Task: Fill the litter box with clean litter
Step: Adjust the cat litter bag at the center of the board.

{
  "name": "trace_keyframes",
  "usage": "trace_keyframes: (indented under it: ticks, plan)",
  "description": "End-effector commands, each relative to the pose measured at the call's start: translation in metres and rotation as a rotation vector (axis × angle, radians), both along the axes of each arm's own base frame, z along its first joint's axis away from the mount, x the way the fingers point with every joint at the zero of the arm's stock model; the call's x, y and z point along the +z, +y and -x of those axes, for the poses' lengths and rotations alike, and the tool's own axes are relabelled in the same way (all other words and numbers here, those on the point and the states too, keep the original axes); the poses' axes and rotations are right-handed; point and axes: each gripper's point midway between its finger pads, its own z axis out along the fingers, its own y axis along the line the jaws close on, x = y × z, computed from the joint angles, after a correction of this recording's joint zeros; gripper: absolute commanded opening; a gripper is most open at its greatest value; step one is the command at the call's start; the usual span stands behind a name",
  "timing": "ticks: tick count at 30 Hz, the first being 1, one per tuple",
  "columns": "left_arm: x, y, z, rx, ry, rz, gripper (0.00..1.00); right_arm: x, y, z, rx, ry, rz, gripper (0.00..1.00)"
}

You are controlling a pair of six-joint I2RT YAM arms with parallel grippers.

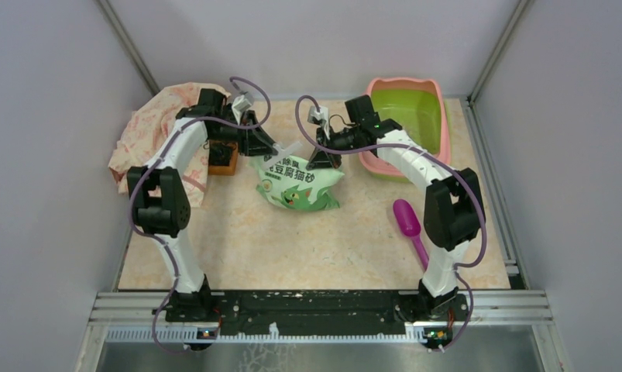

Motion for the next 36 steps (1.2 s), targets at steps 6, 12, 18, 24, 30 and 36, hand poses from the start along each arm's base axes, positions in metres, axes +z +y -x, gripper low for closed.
trace_keyframes:
  ticks: [6, 12, 18, 24, 30, 36]
  plan:
    - [0.015, -0.004, 0.005, -0.042, -0.028, 0.047, 0.17, 0.015, 0.001, 0.0, 0.019, -0.038, -0.044, 0.0]
    - [0.014, -0.006, 0.009, -0.054, -0.011, 0.033, 0.09, 0.019, 0.0, 0.001, 0.017, -0.044, -0.048, 0.0]
    - [0.003, -0.011, 0.014, -0.056, 0.006, -0.017, 0.08, 0.021, -0.002, 0.004, 0.012, -0.06, -0.048, 0.0]
    - [-0.003, -0.011, 0.018, -0.031, -0.005, -0.073, 0.06, 0.02, -0.004, 0.006, 0.003, -0.05, -0.04, 0.0]
    - [-0.014, -0.002, 0.013, 0.037, -0.05, -0.17, 0.03, 0.023, -0.001, -0.002, 0.025, -0.029, -0.018, 0.0]
    - [-0.019, 0.005, 0.01, 0.079, -0.074, -0.246, 0.03, 0.029, -0.007, -0.007, 0.018, -0.035, -0.041, 0.0]
